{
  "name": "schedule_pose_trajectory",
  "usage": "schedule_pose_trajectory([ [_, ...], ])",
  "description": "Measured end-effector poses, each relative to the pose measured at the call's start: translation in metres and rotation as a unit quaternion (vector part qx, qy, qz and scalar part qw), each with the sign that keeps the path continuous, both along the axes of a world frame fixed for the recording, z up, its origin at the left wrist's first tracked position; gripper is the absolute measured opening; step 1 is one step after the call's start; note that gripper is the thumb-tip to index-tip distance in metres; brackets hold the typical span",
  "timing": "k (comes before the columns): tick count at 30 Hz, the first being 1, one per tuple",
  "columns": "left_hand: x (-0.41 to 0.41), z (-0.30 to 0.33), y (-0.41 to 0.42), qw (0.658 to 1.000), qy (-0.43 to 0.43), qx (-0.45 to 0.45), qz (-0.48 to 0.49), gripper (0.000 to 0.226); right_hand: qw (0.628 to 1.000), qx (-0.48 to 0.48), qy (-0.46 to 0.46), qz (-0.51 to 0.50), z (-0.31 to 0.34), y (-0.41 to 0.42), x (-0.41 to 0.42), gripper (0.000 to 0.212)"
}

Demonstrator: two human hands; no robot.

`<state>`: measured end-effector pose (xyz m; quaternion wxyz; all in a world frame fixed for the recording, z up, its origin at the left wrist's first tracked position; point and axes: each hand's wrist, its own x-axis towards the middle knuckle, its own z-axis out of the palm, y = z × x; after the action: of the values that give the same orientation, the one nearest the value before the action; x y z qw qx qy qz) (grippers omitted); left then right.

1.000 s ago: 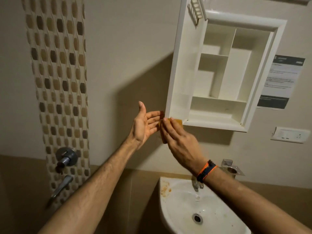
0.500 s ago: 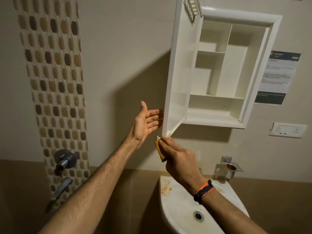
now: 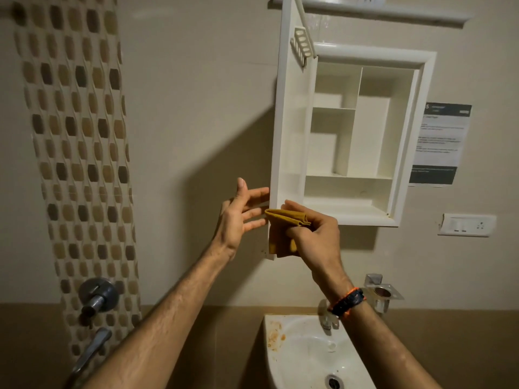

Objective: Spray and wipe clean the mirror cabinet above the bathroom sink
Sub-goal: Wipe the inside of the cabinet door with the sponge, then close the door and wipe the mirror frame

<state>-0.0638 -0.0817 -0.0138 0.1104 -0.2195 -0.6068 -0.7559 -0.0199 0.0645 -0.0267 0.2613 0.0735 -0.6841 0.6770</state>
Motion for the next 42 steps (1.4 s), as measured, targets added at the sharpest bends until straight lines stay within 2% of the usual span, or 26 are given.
schedule_pose_trajectory([
  [3,0.004,0.0,0.007,1.0,0.001,-0.011,-0.009,0.071,1.0,0.009,0.002,-0.012,0.002,0.005,0.002,0.048],
  [8,0.01,-0.001,0.031,0.997,0.036,-0.039,-0.054,0.062,0.988,0.104,0.051,-0.099,0.002,0.026,0.015,0.054],
  [14,0.008,0.007,0.087,0.986,0.069,-0.086,-0.127,0.06,0.948,0.2,0.038,-0.245,0.01,0.076,0.037,0.057],
  [17,0.002,0.011,0.12,0.972,0.091,-0.148,-0.16,0.053,0.917,0.246,0.027,-0.313,0.015,0.103,0.041,0.057],
  [19,-0.009,0.012,0.143,0.954,0.145,-0.224,-0.137,0.052,0.907,0.256,0.012,-0.335,0.018,0.123,0.037,0.059],
  [23,-0.037,0.022,0.182,0.908,0.23,-0.342,-0.067,0.051,0.888,0.246,-0.005,-0.389,0.027,0.164,0.014,0.055],
  [26,-0.056,0.029,0.205,0.856,0.273,-0.438,-0.024,0.054,0.88,0.243,-0.01,-0.407,0.026,0.189,-0.007,0.051],
  [30,-0.091,0.041,0.23,0.762,0.388,-0.515,0.062,0.06,0.884,0.216,-0.014,-0.414,0.024,0.218,-0.045,0.046],
  [32,-0.113,0.047,0.241,0.704,0.444,-0.544,0.111,0.062,0.883,0.204,-0.016,-0.422,0.025,0.232,-0.07,0.046],
  [37,-0.168,0.062,0.258,0.587,0.522,-0.595,0.172,0.064,0.892,0.172,-0.011,-0.419,0.027,0.254,-0.127,0.053],
  [39,-0.186,0.064,0.262,0.557,0.539,-0.606,0.181,0.062,0.894,0.174,-0.019,-0.413,0.027,0.258,-0.146,0.052],
  [42,-0.207,0.065,0.268,0.538,0.539,-0.619,0.192,0.062,0.895,0.18,-0.023,-0.408,0.03,0.262,-0.17,0.05],
])
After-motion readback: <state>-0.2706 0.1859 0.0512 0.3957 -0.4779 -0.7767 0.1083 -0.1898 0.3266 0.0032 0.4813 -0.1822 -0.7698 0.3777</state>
